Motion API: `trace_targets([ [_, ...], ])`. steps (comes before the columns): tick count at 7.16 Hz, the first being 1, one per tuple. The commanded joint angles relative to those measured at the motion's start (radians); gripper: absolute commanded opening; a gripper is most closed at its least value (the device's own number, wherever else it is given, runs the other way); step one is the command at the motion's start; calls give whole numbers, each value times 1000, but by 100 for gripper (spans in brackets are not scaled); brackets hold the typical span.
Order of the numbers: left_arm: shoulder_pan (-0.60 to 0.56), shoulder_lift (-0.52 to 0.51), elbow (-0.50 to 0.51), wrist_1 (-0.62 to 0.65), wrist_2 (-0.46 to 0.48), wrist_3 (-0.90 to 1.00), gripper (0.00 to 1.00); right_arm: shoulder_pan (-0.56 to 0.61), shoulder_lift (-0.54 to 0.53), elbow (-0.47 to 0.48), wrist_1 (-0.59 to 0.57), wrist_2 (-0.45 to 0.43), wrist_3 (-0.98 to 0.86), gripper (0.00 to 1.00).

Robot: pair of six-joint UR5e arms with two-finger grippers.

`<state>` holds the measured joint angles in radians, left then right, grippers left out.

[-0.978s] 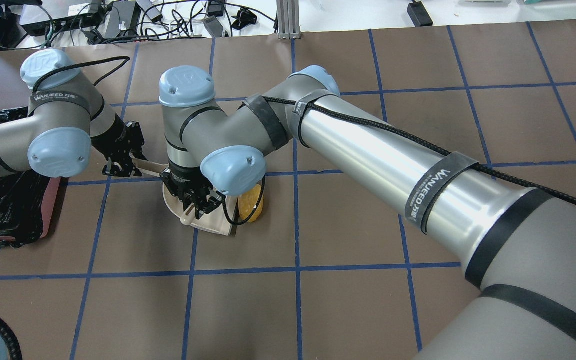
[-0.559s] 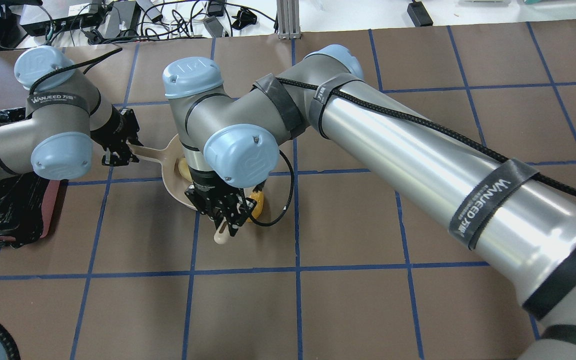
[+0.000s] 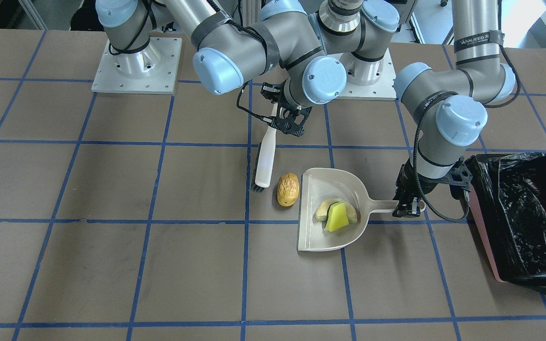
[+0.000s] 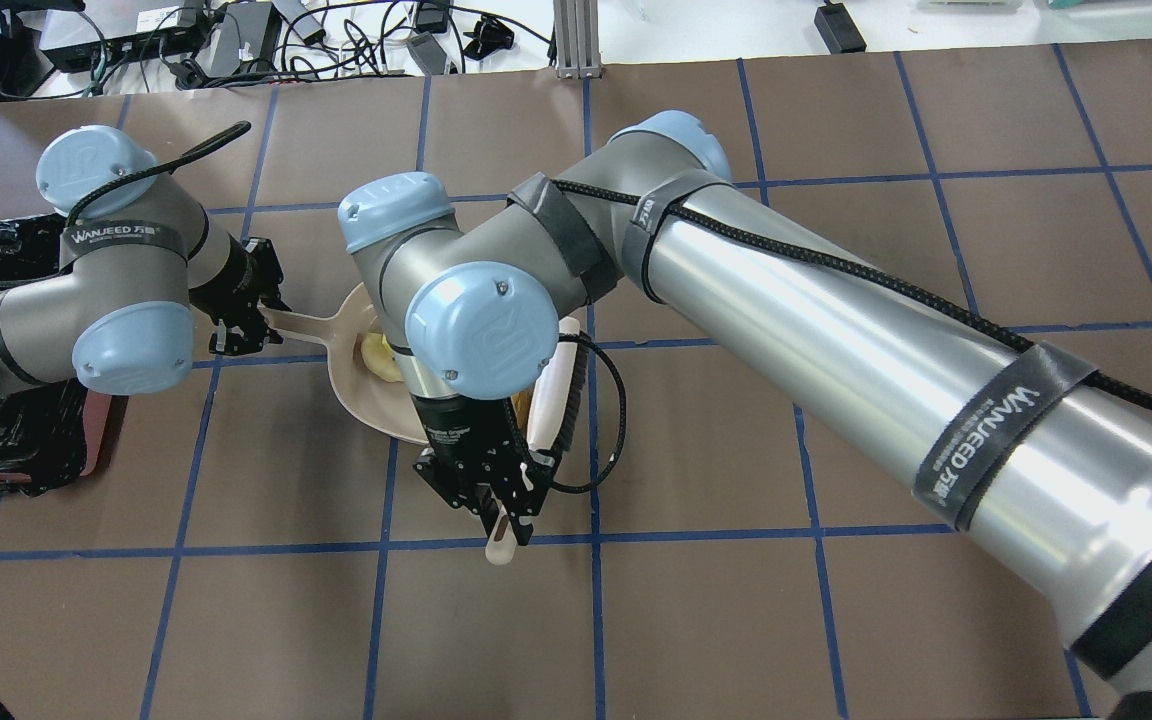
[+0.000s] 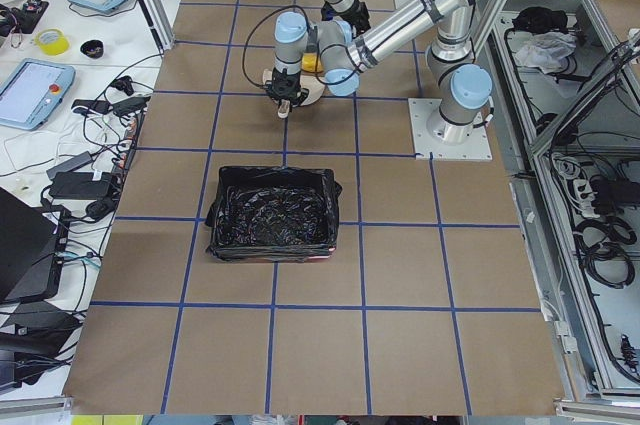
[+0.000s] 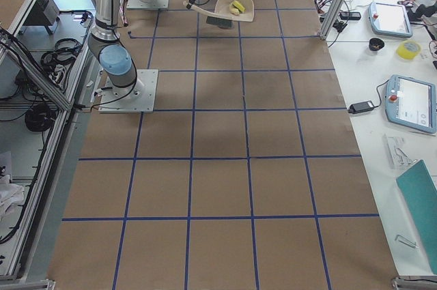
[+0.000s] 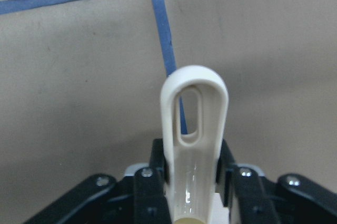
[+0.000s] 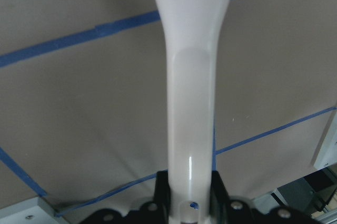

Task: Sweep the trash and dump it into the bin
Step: 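Brush the debris deeper into the dustpan with the right gripper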

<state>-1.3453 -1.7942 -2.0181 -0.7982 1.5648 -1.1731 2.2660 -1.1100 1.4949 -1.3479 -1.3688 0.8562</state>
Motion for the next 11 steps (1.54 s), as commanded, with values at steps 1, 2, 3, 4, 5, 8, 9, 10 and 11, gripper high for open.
trace_targets([
  [1,0,6,-13,2,0,1,0,33,62,16,-162,31,9,0],
  [2,0,6,-13,2,0,1,0,15,64,5,-301,75,17,0],
  [3,0,6,-11,2,0,3,0,9,88,-5,-377,101,55,0],
  [4,0,6,-11,2,0,4,0,-11,102,-54,-396,99,53,0],
  [5,0,6,-10,2,0,6,0,-31,116,-82,-395,100,46,0],
  [8,-2,4,-7,2,-2,6,0,-57,113,-105,-364,94,34,0],
  [9,-2,4,-7,2,-3,6,0,-59,105,-105,-296,73,9,0],
  [10,-2,4,-7,2,-6,7,0,-69,55,-93,-180,19,-26,0],
  [11,-2,2,-7,-1,-6,7,0,-69,26,-79,-140,14,-67,0],
])
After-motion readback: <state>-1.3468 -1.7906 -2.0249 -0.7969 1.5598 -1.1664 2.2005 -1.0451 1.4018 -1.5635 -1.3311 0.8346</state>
